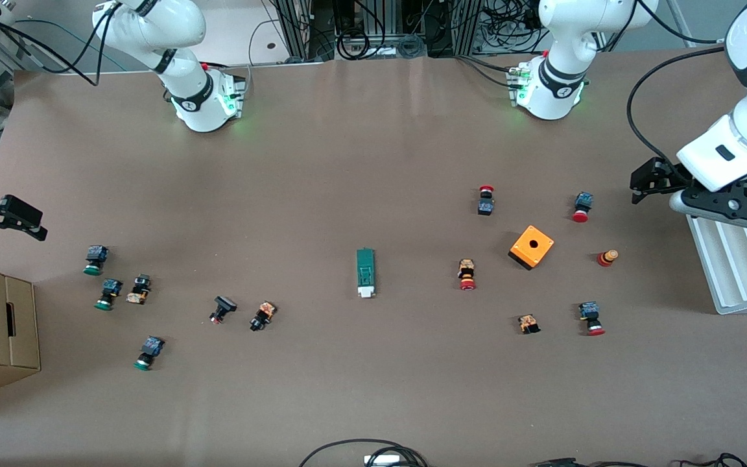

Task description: Close load switch with both arms

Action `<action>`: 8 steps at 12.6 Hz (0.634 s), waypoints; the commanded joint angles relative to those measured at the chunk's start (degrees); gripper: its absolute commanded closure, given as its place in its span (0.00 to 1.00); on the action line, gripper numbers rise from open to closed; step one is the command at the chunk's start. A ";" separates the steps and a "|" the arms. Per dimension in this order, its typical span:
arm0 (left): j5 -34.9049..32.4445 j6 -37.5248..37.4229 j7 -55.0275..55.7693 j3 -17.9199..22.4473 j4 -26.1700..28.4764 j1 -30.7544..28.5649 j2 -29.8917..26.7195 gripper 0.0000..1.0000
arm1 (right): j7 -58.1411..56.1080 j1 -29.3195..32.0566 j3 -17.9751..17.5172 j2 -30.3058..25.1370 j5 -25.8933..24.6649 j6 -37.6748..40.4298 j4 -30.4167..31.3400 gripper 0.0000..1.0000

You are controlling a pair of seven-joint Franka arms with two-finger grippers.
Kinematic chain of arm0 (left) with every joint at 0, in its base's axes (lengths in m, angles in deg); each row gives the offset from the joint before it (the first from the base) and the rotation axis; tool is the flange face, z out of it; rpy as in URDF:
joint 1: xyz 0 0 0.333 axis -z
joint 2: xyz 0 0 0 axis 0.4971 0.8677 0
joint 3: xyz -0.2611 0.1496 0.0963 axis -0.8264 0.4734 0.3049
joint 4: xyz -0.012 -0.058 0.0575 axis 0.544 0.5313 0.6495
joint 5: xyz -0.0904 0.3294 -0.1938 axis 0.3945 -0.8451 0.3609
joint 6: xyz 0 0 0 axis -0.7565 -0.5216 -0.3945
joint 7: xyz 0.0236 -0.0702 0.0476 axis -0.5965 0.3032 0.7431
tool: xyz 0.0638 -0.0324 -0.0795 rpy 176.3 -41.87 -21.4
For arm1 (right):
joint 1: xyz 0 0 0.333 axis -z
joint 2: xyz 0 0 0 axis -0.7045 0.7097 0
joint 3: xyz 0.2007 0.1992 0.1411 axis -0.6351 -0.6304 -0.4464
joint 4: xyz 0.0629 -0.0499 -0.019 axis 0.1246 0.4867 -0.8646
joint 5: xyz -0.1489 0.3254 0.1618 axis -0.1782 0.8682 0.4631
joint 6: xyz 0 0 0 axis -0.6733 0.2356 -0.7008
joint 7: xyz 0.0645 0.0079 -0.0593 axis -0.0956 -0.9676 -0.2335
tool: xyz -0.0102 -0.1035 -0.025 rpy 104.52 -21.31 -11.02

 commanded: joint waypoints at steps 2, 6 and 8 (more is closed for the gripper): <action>0.47 -1.36 0.06 0.09 -0.67 0.67 -0.22 0.00 | -0.20 -0.24 0.18 -0.25 -1.24 0.49 -0.43 0.00; 0.47 -1.98 0.06 0.08 -0.67 0.76 -0.22 0.00 | -0.20 -0.24 0.18 -0.25 -1.24 0.49 -0.43 0.00; 0.47 -1.98 -0.12 0.08 -0.59 0.76 -0.22 0.00 | -0.20 -0.24 0.18 -0.34 -1.24 0.49 -0.43 0.00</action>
